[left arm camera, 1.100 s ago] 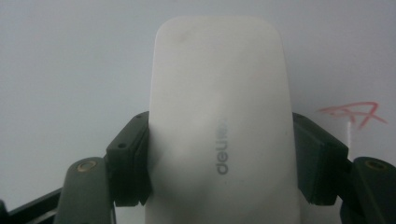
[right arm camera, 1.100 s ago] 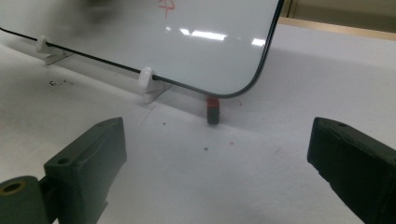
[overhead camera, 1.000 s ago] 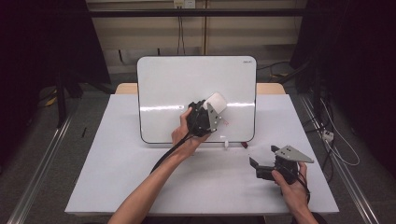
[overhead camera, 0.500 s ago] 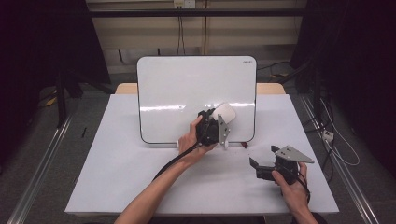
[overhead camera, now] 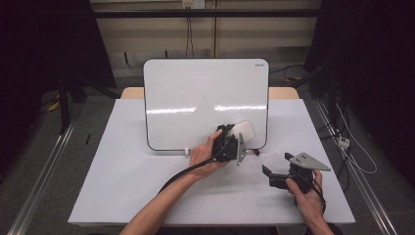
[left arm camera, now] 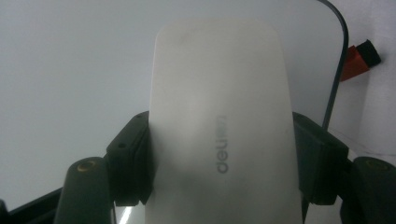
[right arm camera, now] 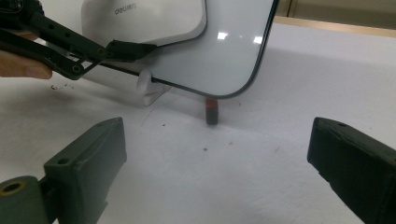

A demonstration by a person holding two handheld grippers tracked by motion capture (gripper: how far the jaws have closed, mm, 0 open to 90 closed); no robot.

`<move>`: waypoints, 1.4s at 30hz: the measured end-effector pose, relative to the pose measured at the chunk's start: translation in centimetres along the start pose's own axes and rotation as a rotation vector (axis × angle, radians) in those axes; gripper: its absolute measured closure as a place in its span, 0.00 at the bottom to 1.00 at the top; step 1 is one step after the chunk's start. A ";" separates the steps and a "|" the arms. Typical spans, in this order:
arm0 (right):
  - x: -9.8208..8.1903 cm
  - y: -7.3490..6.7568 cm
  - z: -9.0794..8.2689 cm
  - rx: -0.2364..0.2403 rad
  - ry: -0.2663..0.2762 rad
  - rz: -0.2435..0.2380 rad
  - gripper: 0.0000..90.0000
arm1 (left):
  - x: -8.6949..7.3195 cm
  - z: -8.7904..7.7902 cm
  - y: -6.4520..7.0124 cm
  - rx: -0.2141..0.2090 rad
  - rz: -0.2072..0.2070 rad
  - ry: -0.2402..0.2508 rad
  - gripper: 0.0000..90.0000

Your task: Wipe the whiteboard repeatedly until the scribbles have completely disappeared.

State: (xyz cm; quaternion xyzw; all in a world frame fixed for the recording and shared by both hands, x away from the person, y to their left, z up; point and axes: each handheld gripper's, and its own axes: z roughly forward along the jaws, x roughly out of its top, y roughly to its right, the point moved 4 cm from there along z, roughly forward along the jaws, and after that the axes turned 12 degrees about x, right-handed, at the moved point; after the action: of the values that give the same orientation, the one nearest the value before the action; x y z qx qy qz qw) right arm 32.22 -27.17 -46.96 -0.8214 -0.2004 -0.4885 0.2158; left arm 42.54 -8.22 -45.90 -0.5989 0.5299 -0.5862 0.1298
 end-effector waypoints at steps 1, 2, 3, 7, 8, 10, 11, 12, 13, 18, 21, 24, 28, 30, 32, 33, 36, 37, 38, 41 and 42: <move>0.0 0.0 0.0 0.000 -0.002 0.001 0.05 | -0.1 -0.1 -0.1 0.005 0.001 -0.006 0.35; 0.0 0.0 -0.1 0.000 0.000 -0.002 0.05 | -0.2 -0.1 -0.2 0.010 -0.011 -0.016 0.35; -0.1 0.0 -0.1 -0.001 0.001 -0.005 0.05 | -0.4 -0.2 -0.6 0.024 -0.030 -0.025 0.35; -0.1 0.1 -0.3 -0.003 0.003 -0.005 0.05 | -1.5 -0.3 -3.4 0.092 -0.136 -0.064 0.35; -0.1 0.1 -0.3 -0.004 0.003 -0.006 0.05 | -1.7 -0.2 -4.2 0.109 -0.167 -0.069 0.35; -0.1 0.1 -0.2 -0.006 0.000 -0.006 0.05 | -1.9 0.0 -5.7 0.135 -0.222 -0.087 0.35; -0.1 0.1 -0.2 -0.005 -0.002 -0.003 0.05 | -1.9 0.0 -6.1 0.142 -0.237 -0.092 0.35; -0.1 0.1 -0.1 -0.006 -0.001 -0.004 0.05 | -1.9 0.2 -6.7 0.147 -0.264 -0.095 0.35; 0.0 0.0 -0.1 -0.005 -0.004 -0.002 0.05 | -1.8 0.3 -7.0 0.150 -0.280 -0.097 0.35; 0.0 0.0 0.0 -0.008 -0.005 -0.002 0.05 | -0.9 0.9 -7.2 0.167 -0.288 -0.096 0.35; 0.0 0.0 0.0 -0.008 -0.006 -0.004 0.05 | 0.0 1.4 -6.6 0.170 -0.276 -0.094 0.35; 0.0 0.1 -0.1 -0.007 -0.003 -0.004 0.05 | 0.9 1.7 -5.4 0.165 -0.250 -0.090 0.35; -0.1 0.0 -0.1 -0.005 -0.006 -0.004 0.05 | 1.9 2.0 -3.3 0.135 -0.235 -0.073 0.35; -0.1 0.0 0.0 -0.003 -0.007 -0.010 0.05 | 2.3 1.9 -2.0 0.121 -0.206 -0.067 0.35; -0.1 0.0 0.1 -0.005 -0.008 -0.011 0.05 | 2.6 1.8 -0.8 0.099 -0.191 -0.056 0.35; -0.1 0.0 0.1 -0.006 -0.009 -0.007 0.05 | 2.6 1.7 -0.3 0.094 -0.186 -0.050 0.34; -0.1 0.1 0.0 -0.007 -0.008 -0.005 0.05 | 2.6 1.6 0.0 0.089 -0.179 -0.047 0.34; -0.1 0.1 0.0 -0.008 -0.005 -0.006 0.05 | 2.5 1.6 -0.1 0.078 -0.186 -0.045 0.35; -0.1 0.2 -0.1 -0.008 -0.005 -0.005 0.05 | 2.4 1.6 -0.1 0.078 -0.178 -0.044 0.35; -0.1 0.1 -0.1 -0.006 -0.002 -0.007 0.05 | 2.3 1.5 -0.5 0.091 -0.178 -0.049 0.35; -0.1 0.1 -0.1 -0.007 -0.004 -0.006 0.05 | 2.1 1.5 -0.9 0.096 -0.194 -0.054 0.35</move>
State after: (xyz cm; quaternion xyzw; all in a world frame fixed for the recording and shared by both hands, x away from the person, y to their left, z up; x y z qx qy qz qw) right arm 32.18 -27.37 -47.03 -0.8224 -0.2018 -0.4882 0.2111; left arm 43.70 -10.24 -44.44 -0.6558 0.4372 -0.6045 0.1154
